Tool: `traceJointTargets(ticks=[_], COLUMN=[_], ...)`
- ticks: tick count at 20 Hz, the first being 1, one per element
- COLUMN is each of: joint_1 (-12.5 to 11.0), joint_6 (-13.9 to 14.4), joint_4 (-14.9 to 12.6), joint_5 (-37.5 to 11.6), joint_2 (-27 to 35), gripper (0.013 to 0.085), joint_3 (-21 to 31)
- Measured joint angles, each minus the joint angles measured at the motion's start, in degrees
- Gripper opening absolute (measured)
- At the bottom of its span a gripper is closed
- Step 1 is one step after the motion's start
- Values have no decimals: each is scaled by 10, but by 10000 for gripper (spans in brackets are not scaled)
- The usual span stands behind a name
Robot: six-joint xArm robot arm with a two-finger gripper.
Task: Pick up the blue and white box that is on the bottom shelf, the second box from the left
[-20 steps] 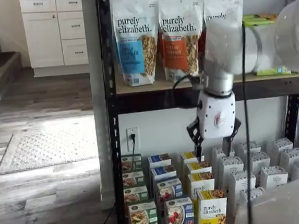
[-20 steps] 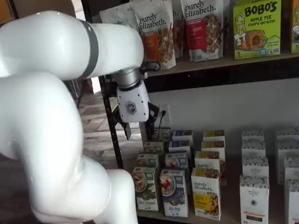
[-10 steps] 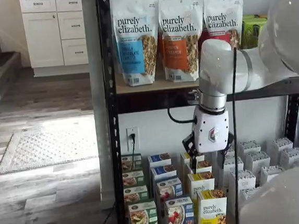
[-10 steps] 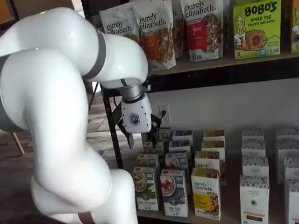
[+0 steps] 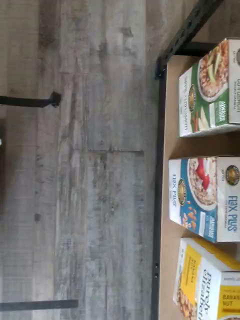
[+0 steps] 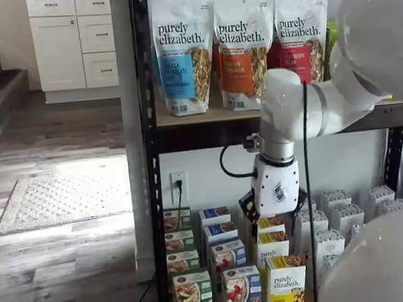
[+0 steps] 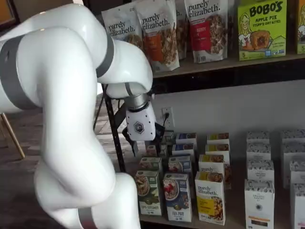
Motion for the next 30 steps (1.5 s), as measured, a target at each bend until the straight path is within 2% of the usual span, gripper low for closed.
traceJointTargets(ticks=[4, 7, 12, 16, 19, 30], joint_1=[11, 12, 2, -13, -27, -50], joint_6=[24, 27, 12, 8, -10, -43], joint_4=[-20, -21, -15, -28, -23, -10], joint_5=[-42, -72, -119, -145, -170, -219], joint_2=[38, 60, 98, 126, 149, 224], gripper=[850, 850, 850, 850, 850, 850], joint_3=[-2, -1, -2, -9, -13, -32])
